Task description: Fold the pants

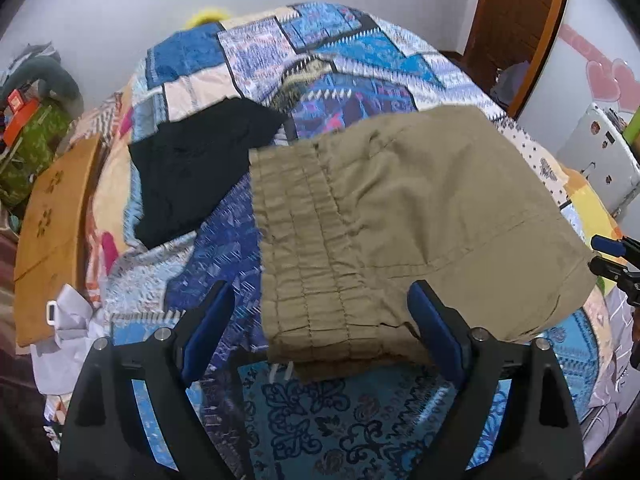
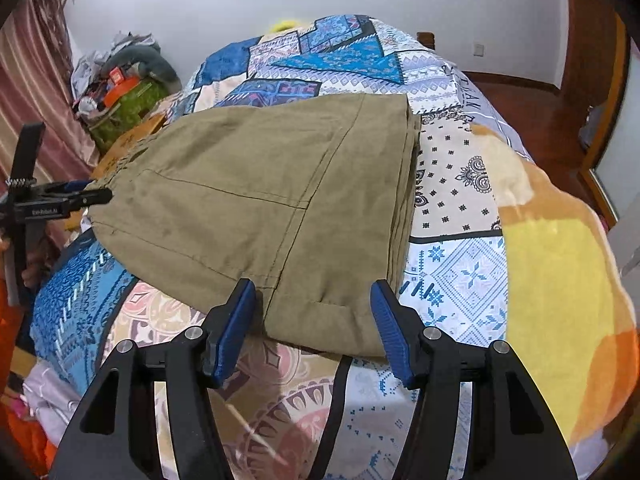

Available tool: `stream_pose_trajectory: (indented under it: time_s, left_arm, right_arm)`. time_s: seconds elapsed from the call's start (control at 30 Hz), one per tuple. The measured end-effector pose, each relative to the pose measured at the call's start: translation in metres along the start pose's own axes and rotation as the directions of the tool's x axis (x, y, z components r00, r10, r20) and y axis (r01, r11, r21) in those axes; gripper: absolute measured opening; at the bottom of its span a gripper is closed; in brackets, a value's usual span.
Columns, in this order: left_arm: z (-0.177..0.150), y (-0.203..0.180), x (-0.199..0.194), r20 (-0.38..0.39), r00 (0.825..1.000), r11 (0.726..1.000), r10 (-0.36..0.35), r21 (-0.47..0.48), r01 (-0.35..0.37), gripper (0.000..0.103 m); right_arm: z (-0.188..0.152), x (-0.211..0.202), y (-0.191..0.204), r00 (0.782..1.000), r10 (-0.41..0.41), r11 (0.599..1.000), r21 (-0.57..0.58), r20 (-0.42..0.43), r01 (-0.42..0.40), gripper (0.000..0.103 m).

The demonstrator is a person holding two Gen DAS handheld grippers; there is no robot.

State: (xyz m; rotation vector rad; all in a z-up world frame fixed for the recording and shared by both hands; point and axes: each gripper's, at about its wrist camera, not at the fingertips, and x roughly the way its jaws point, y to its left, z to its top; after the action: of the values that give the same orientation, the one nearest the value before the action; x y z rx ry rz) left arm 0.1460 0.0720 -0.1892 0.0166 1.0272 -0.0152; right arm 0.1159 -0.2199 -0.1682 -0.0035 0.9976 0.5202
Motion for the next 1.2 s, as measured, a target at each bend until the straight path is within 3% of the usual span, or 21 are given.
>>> stream_pose_trajectory:
  time_s: [0.27, 0.6, 0.83, 1.07, 1.13, 1.2]
  left_arm:
    - [0.043, 0.017, -0.021, 0.096, 0.993, 0.998, 0.063, -0.03, -0.061, 0.091]
    - [0.097, 0.037, 0.036, 0.034, 0.995, 0.993, 0.094, -0.072, -0.092, 0.091]
    - [0.109, 0.038, 0.079, -0.029, 0.99, 0.988, 0.137, -0.064, -0.139, 0.091]
    - [0.104, 0.044, 0.1, -0.058, 0.991, 0.988, 0.125, -0.081, -0.129, 0.091]
    - [0.102, 0.045, 0.101, -0.052, 0.992, 0.988, 0.118, -0.09, -0.122, 0.091]
    - [0.1, 0.045, 0.102, -0.044, 0.993, 0.989, 0.112, -0.097, -0.116, 0.091]
  right_arm:
    - [0.035, -0.014, -0.007, 0.996, -0.013, 0.999, -0.039, 0.09, 0.017, 0.059]
    - [0.097, 0.022, -0.04, 0.989, -0.047, 0.998, -0.038, 0.138, 0.053, 0.061]
    - [0.138, 0.066, -0.065, 0.99, -0.068, 0.997, -0.035, 0.12, 0.072, 0.061]
    - [0.177, 0.122, -0.098, 0.996, -0.064, 0.998, 0.005, 0.066, 0.064, 0.06]
    - [0.182, 0.139, -0.107, 0.997, -0.065, 0.998, 0.026, 0.04, 0.064, 0.057]
    - [0.186, 0.155, -0.115, 0.998, -0.058, 0.997, 0.048, 0.004, 0.058, 0.046]
